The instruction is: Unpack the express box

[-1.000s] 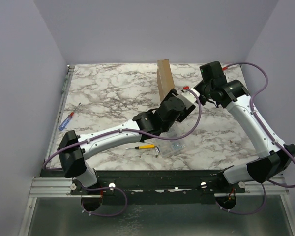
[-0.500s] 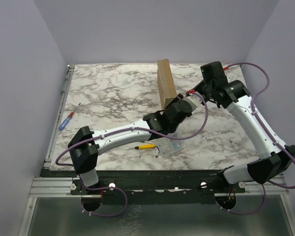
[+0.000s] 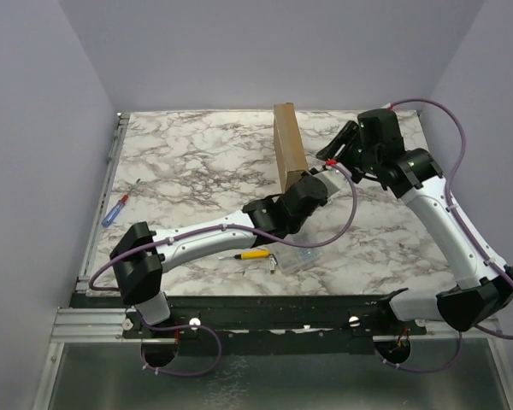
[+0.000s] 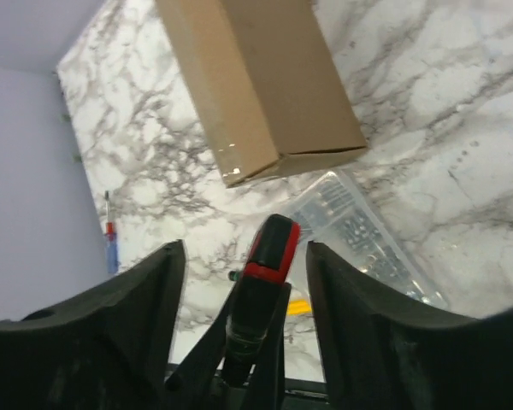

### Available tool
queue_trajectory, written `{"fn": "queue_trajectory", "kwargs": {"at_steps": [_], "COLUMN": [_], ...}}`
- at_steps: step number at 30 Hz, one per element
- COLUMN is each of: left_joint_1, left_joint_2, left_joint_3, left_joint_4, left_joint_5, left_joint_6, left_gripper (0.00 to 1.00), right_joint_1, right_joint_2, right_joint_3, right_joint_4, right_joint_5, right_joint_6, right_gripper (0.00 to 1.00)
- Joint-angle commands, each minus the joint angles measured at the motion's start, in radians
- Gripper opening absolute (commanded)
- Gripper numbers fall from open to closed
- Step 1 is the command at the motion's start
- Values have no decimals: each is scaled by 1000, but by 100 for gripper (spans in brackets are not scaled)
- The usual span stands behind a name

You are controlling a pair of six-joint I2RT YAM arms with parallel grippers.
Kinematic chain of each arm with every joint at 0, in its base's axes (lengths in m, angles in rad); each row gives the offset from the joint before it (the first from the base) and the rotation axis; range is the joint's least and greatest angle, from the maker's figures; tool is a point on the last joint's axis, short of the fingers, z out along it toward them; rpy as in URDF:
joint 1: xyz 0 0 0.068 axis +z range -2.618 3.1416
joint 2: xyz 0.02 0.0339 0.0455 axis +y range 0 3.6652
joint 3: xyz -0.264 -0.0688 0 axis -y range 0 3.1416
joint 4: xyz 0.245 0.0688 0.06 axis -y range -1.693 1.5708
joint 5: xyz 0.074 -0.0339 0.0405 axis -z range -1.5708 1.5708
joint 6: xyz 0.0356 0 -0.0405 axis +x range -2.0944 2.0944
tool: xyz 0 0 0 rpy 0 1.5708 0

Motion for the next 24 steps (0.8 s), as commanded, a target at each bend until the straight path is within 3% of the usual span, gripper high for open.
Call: {"fn": "queue_trajectory", "kwargs": {"at_steps": [1,3,4,9,15,20,24], "left_joint_1": [32,52,62,157,280,289,293], "left_joint_2": [-107,-135,-148,-208,-281,-305,-304], "left_joint_3": [-65,-85,-94,-134,-165,-183,-197], "left_joint_4": [37,38,39,42,74,88,129], "left_joint_5": [110,160,177,339,575,638,666], "left_joint_6": [-93,-120,-134,-248,-353,-394,-418], "left_gripper": [0,0,0,0,0,0,0], "right_joint_1": [5,3,-1,-26,-70,-70,-68], "right_joint_2": [-83,-111,-119,-84,-73,-57,-45], "right_joint_3": [-63,-96,-104,-52,-57,-128,-197], "right_joint_4": [244,307,331,329,366,548,651], "right_joint_5": [-117,-161,-188,-233,-391,-689,-737], "right_joint_6": [-244,-298,-325,-455,-473,-383,-296], "right_gripper": [82,97,99,100,100,98,92]}}
